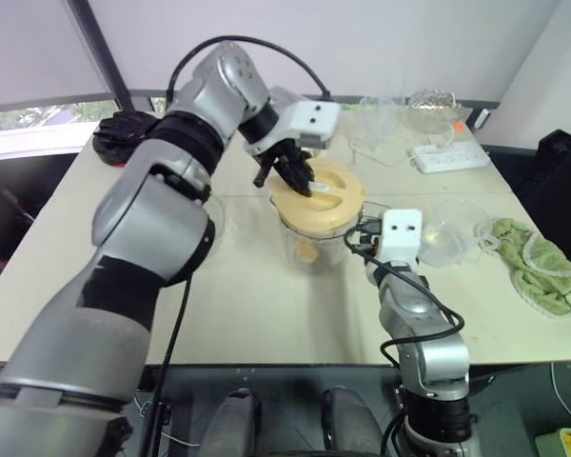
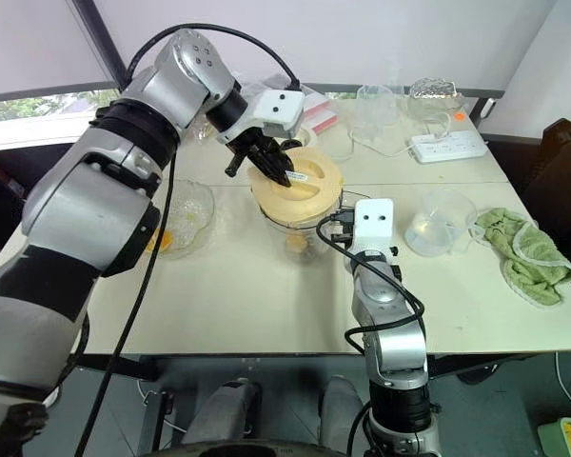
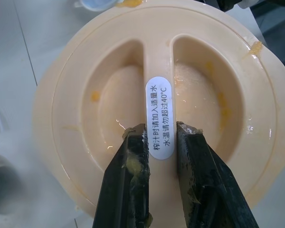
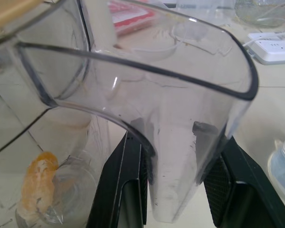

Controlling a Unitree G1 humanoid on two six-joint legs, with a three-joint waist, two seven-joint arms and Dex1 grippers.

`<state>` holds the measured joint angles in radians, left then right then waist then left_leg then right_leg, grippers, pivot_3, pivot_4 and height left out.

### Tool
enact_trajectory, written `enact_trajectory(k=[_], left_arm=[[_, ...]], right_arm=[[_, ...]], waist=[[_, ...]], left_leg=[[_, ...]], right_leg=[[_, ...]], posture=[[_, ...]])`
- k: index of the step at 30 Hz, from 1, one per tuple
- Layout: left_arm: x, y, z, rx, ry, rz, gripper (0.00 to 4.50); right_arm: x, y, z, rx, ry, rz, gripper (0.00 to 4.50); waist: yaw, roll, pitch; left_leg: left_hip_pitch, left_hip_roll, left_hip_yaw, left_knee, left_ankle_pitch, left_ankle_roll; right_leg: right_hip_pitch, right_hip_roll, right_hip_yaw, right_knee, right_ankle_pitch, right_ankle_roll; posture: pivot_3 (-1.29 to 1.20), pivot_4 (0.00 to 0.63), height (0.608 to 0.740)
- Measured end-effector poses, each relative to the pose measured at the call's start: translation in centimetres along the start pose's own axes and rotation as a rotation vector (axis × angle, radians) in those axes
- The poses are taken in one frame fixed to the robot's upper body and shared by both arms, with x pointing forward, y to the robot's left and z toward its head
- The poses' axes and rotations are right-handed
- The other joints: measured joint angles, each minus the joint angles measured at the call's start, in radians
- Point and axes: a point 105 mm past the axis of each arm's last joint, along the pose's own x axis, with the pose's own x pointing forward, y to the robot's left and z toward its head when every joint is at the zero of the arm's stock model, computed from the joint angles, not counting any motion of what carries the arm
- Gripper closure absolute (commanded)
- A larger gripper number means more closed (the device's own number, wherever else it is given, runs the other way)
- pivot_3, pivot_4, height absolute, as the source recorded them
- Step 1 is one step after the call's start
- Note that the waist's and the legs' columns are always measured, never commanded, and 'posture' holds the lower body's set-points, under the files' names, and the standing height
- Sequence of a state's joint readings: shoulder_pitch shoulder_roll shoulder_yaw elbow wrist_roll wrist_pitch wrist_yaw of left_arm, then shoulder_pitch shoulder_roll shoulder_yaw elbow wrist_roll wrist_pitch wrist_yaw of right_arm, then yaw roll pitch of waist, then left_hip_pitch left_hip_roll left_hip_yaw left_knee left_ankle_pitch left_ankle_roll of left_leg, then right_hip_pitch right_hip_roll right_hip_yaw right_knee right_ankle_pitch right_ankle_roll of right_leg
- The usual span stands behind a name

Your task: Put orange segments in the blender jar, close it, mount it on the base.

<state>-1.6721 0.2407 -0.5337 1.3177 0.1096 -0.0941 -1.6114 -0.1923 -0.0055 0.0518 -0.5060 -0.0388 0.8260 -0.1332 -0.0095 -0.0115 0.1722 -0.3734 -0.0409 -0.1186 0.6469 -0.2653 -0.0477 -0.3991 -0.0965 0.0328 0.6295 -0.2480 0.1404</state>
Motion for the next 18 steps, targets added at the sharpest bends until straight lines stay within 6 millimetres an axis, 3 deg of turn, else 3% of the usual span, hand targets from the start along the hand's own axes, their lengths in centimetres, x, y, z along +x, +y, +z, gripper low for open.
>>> enact_trajectory(k=[11,13,14,18], left_arm=[[0.3,-0.1,-0.1,-0.030,-0.036,-0.008,4.23],[0.8,-0.2,0.2,-0.032,-0.045,-0.021,4.23],[2.0,-0.6,-0.2,-0.053,-0.049,-0.050,4.23],[2.0,-0.7,-0.1,-0.054,-0.073,-0.051,4.23]], right_arm=[[-0.1,-0.1,-0.1,-0.001,0.006,-0.004,3.54],[-0.1,-0.2,0.0,-0.001,0.004,-0.004,3.54],[-0.2,-0.2,0.0,-0.002,0.006,-0.005,3.54],[-0.4,-0.3,0.0,0.003,0.003,-0.005,3.54]], waist=[[0.000,0.000,0.000],[0.001,0.000,0.000],[-0.001,0.000,0.000],[-0.004,0.000,0.001]], left_leg=[[0.000,-0.001,-0.001,0.000,-0.001,0.001],[0.000,-0.001,-0.002,0.000,-0.001,0.001],[-0.001,-0.001,-0.002,0.000,-0.001,0.001],[-0.002,-0.001,-0.002,-0.002,-0.001,0.002]], right_leg=[[0.001,-0.001,-0.001,-0.001,-0.001,0.001],[0.001,-0.001,-0.001,-0.001,-0.001,0.002],[0.001,-0.001,-0.001,-0.001,-0.001,0.002],[-0.002,-0.001,-0.001,-0.001,-0.001,0.002]], posture=[[0.00,0.150,0.740],[0.00,0.150,0.740],[0.00,0.150,0.740],[0.00,0.150,0.740]])
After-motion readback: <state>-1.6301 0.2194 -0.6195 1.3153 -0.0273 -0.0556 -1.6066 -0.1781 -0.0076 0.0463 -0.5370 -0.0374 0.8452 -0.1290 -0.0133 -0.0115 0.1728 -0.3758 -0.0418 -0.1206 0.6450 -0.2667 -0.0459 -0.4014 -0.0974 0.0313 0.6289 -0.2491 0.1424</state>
